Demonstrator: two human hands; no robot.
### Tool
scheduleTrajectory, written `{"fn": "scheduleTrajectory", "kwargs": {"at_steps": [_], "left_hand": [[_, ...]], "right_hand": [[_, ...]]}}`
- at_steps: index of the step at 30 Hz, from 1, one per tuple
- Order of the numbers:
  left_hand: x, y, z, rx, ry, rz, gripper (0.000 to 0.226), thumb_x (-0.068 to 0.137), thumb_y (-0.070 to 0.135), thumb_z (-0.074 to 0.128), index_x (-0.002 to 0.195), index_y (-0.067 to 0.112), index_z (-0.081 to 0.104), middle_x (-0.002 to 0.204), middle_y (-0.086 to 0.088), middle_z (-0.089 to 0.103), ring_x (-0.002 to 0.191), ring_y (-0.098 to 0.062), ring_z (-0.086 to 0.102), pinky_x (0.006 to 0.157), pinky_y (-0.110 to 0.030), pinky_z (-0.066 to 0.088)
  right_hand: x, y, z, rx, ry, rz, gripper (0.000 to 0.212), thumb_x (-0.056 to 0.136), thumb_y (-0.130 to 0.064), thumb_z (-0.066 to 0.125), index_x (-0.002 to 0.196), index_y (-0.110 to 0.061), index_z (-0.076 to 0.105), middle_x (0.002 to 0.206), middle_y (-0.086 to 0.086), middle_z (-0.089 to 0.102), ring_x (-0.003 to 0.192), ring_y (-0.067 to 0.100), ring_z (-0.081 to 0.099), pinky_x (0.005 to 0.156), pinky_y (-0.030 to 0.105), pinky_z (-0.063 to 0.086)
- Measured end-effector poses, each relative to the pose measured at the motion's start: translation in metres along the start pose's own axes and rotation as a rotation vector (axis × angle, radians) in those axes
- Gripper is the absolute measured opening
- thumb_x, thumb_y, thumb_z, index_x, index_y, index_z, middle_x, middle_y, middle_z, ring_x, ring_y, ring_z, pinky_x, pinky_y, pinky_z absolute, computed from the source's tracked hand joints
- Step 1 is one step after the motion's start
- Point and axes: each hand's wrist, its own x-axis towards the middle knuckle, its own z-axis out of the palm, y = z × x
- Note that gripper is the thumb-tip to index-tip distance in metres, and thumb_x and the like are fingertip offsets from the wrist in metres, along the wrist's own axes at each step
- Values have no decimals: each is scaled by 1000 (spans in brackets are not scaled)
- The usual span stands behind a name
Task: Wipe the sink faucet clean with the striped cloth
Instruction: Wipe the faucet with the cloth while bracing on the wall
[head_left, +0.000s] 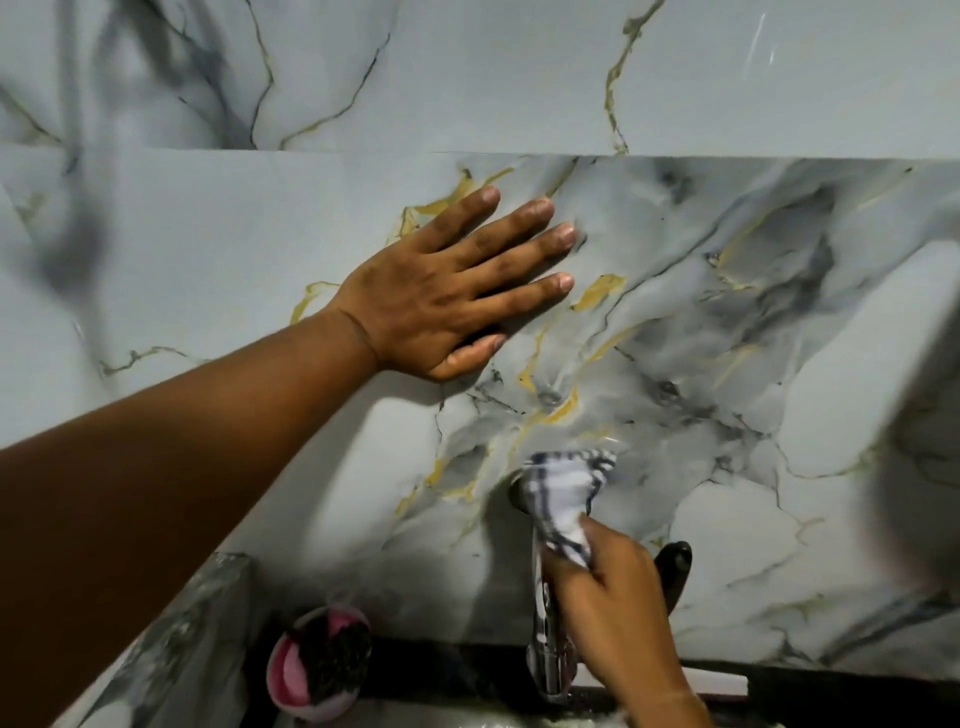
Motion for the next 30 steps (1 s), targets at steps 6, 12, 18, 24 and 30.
{"fn": "scheduleTrajectory", "kwargs": {"at_steps": [6, 12, 18, 24, 30], "left_hand": [[-1, 0, 0, -36, 4, -11, 64, 96, 37, 33, 155, 12, 29, 161, -18, 28, 150, -39, 23, 120, -58, 24], [-3, 0, 2, -53, -2, -8, 66, 96, 38, 33, 156, 13, 24, 163, -17, 23, 151, -38, 18, 121, -59, 23], [-3, 0, 3, -62, 9, -7, 68, 95, 39, 36, 157, 14, 21, 164, -17, 21, 152, -38, 17, 121, -59, 22], [-3, -1, 2, -67, 16, -6, 67, 96, 38, 36, 156, 13, 23, 163, -18, 22, 151, -38, 17, 121, -59, 23], [-5, 0, 3, -67, 40, -12, 66, 96, 38, 37, 156, 13, 25, 162, -17, 26, 151, -38, 21, 120, -59, 25]], "right_hand": [[6, -42, 13, -882, -246, -384, 24, 58, -25, 56, 77, -15, 68, 90, 11, 69, 90, 30, 62, 73, 35, 53], [16, -72, 37, -1475, -584, -669, 32, 95, -33, 47, 110, -12, 65, 109, 9, 68, 99, 28, 63, 68, 36, 41], [35, -65, 74, -1651, -754, -652, 43, 89, -47, 54, 118, -15, 62, 117, 5, 66, 104, 22, 63, 69, 30, 41], [23, -68, 44, -1585, -739, -597, 43, 99, -42, 40, 121, -11, 60, 123, 8, 64, 110, 26, 61, 68, 32, 36], [34, -66, 68, -1658, -869, -575, 42, 87, -44, 58, 121, -18, 61, 115, 5, 64, 109, 25, 61, 71, 32, 38]]}}
